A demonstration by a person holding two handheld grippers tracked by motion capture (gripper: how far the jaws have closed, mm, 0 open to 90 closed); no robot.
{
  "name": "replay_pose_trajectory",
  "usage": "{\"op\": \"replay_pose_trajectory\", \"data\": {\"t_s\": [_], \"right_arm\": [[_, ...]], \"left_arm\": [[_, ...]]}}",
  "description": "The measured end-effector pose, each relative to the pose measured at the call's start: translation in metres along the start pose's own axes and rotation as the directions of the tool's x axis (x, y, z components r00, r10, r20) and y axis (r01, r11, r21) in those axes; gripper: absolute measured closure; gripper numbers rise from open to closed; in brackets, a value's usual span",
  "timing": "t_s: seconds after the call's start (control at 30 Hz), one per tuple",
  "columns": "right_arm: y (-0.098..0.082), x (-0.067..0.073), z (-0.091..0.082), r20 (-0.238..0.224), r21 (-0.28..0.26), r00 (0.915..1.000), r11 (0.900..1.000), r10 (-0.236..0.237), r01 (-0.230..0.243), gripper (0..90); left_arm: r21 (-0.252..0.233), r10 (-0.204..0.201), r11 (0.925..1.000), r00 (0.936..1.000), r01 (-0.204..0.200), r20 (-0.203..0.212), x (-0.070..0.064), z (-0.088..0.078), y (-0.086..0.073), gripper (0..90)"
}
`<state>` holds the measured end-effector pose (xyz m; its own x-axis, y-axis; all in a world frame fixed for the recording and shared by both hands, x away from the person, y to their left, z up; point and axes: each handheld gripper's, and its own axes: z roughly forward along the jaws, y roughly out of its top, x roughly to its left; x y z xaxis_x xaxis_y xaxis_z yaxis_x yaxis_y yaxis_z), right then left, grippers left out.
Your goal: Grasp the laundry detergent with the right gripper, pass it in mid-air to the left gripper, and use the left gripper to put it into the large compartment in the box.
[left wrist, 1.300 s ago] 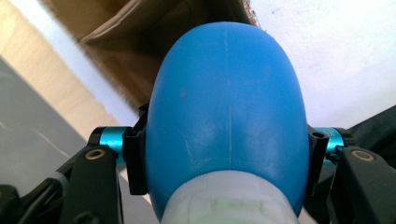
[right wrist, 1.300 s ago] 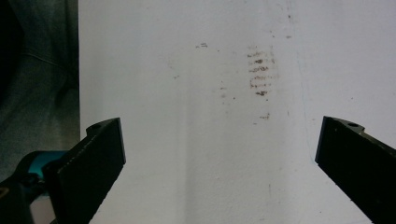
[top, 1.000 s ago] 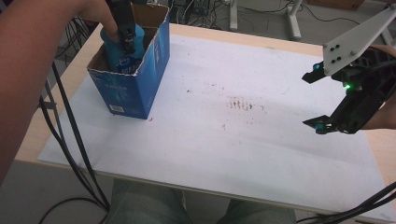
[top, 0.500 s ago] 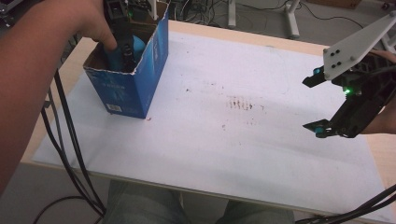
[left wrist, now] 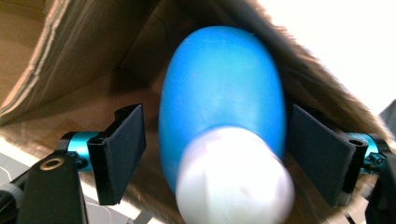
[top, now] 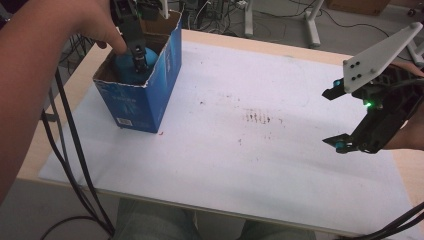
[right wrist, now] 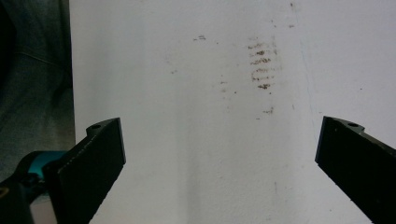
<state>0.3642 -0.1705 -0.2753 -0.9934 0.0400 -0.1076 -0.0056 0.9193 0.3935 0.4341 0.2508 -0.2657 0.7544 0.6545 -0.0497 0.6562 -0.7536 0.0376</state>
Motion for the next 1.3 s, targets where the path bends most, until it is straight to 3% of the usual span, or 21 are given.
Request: {"op": "replay_pose_trajectory", "data": {"t_s": [0.17,0.27,0.43,0.57,0.87,1.0,1.03,1.1,1.17,1.3], "right_arm": [[-0.001,0.001,-0.001,0.0,-0.003,1.0,1.0,-0.001,0.001,0.6],[0.0,0.0,-0.004,0.002,-0.011,1.0,1.0,-0.004,0.004,0.6],[0.0,-0.001,-0.01,0.001,-0.018,1.0,1.0,-0.006,0.006,0.6],[0.001,-0.003,-0.014,-0.003,-0.021,1.0,1.0,-0.006,0.006,0.7],[0.003,-0.003,-0.018,-0.008,0.0,0.9999,1.0,-0.007,0.007,0.7],[0.002,-0.004,-0.019,-0.018,0.015,0.9998,1.0,-0.006,0.006,0.6],[0.002,-0.004,-0.019,-0.018,0.015,0.9998,1.0,-0.006,0.006,0.6],[0.002,-0.005,-0.018,-0.028,0.024,0.9996,1.0,-0.005,0.006,0.6],[0.002,-0.005,-0.018,-0.031,0.025,0.9995,1.0,-0.005,0.006,0.6],[0.003,-0.004,-0.017,-0.043,0.036,0.999,0.999,-0.009,0.011,0.7]], "left_arm": [[-0.005,-0.004,1.0,0.9999,0.004,-0.016,-0.004,-0.014,-0.001,19.7],[-0.026,0.012,0.9996,0.9994,-0.012,-0.034,-0.012,-0.033,-0.002,17.9],[-0.014,0.074,0.9971,0.9959,-0.075,-0.052,-0.03,-0.052,-0.001,13.7],[-0.038,0.127,0.9909,0.9906,-0.129,-0.05,-0.045,-0.065,0.003,11.4],[-0.049,0.236,0.9701,0.9711,-0.237,-0.039,-0.076,-0.075,0.018,9.0],[-0.049,0.287,0.9562,0.9574,-0.288,-0.031,-0.09,-0.076,0.025,7.2],[-0.049,0.287,0.9562,0.9574,-0.288,-0.031,-0.09,-0.076,0.025,7.2],[-0.041,0.321,0.9461,0.9469,-0.321,-0.02,-0.099,-0.075,0.03,7.2],[-0.041,0.329,0.9432,0.9441,-0.33,-0.019,-0.102,-0.074,0.031,7.1],[-0.037,0.363,0.9307,0.9315,-0.364,-0.015,-0.112,-0.071,0.038,6.0]]}}
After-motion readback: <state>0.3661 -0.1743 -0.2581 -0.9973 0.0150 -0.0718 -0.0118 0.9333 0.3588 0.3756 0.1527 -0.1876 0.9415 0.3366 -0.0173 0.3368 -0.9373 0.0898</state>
